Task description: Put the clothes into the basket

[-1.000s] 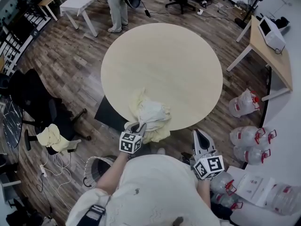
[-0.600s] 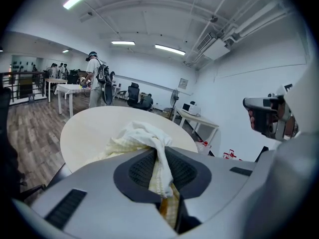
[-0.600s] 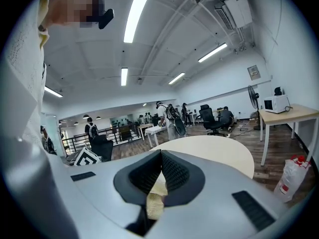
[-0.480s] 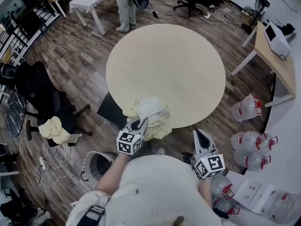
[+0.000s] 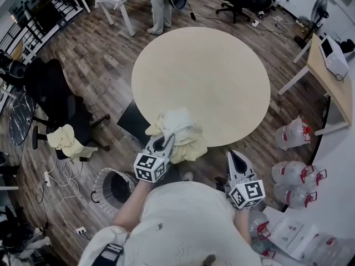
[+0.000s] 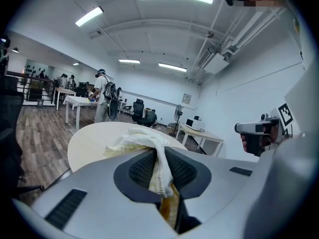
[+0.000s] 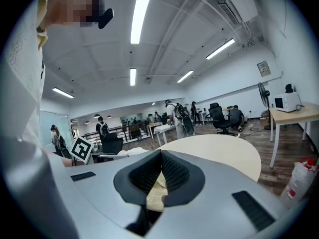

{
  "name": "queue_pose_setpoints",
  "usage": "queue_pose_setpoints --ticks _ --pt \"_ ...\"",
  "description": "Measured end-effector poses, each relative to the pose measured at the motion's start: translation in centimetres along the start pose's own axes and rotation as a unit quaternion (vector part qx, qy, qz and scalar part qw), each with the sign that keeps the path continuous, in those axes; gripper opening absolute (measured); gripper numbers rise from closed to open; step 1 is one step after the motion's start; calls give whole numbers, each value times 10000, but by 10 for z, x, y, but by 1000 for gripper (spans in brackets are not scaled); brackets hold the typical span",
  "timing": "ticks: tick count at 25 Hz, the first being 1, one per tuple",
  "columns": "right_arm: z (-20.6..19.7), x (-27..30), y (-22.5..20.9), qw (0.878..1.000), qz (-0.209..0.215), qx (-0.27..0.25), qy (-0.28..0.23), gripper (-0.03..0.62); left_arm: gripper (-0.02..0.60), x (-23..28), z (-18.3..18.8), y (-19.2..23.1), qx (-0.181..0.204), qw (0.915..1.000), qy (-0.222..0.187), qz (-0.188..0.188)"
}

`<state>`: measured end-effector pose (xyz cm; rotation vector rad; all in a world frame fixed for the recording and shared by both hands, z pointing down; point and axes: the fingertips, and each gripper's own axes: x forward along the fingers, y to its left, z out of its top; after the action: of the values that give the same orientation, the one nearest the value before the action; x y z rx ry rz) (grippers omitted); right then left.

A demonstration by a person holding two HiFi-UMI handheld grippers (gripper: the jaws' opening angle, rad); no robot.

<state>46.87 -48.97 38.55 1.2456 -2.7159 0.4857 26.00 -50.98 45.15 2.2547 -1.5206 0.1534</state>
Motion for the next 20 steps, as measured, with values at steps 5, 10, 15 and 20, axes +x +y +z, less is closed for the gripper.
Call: queue_pose_setpoints --ticks 5,10,15,20 --pt "-3 -15 8 9999 137 -41 3 8 61 -22 11 -13 7 9995 -290 104" --pt "-10 -18 15 9994 317 -87 58 8 61 -45 25 -20 -21 9980 -595 207" --pt "-14 -12 25 9985 532 -99 123 8 61 -70 37 -20 -47 9953 -873 406" --pt "-17 3 52 9959 855 -195 218 8 60 -100 38 -5 -91 9931 -981 630"
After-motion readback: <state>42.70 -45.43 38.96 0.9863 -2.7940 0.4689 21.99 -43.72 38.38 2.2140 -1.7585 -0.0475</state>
